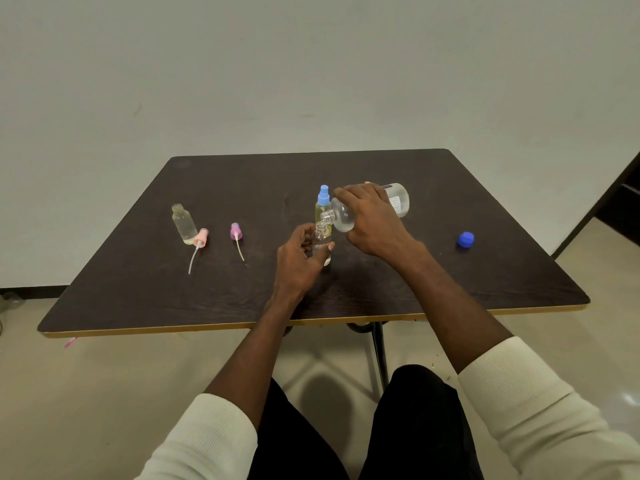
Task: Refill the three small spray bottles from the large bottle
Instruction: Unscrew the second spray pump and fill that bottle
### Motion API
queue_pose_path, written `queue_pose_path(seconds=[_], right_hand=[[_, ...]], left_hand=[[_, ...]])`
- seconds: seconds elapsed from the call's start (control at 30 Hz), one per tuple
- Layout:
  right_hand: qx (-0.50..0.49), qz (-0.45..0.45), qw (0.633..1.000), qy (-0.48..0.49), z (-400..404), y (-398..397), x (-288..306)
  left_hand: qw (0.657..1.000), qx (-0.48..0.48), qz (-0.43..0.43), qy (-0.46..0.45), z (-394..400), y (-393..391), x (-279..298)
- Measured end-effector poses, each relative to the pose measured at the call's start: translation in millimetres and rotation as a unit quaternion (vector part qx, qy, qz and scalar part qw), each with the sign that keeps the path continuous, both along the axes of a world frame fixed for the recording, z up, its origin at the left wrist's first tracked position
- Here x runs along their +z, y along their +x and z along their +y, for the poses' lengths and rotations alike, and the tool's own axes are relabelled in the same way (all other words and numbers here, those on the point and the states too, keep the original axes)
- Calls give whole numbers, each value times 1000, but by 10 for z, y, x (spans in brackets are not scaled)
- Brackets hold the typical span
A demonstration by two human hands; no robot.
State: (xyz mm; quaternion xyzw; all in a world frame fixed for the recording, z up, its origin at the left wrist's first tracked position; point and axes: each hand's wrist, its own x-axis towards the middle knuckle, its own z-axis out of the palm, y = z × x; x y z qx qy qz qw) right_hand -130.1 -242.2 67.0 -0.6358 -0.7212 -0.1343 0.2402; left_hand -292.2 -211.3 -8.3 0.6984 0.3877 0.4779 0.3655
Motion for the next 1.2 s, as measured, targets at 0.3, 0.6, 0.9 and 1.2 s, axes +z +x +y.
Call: queue_pose_path(seconds=[0.3, 0.6, 0.9, 1.2], right_hand=[[-1, 4, 1000, -4, -18, -3, 13], [-1, 5, 1000, -4, -15, -1, 4], [0, 9, 1000, -5, -20, -10, 19], [-1, 1, 1000, -3, -19, -1, 13]], left_hand=[[1000, 2, 9, 7, 5, -4, -7], [1000, -1, 4, 0, -1, -3, -7], [1000, 1, -2, 3, 8, 0, -21], [1000, 0, -5, 3, 3, 2, -27]])
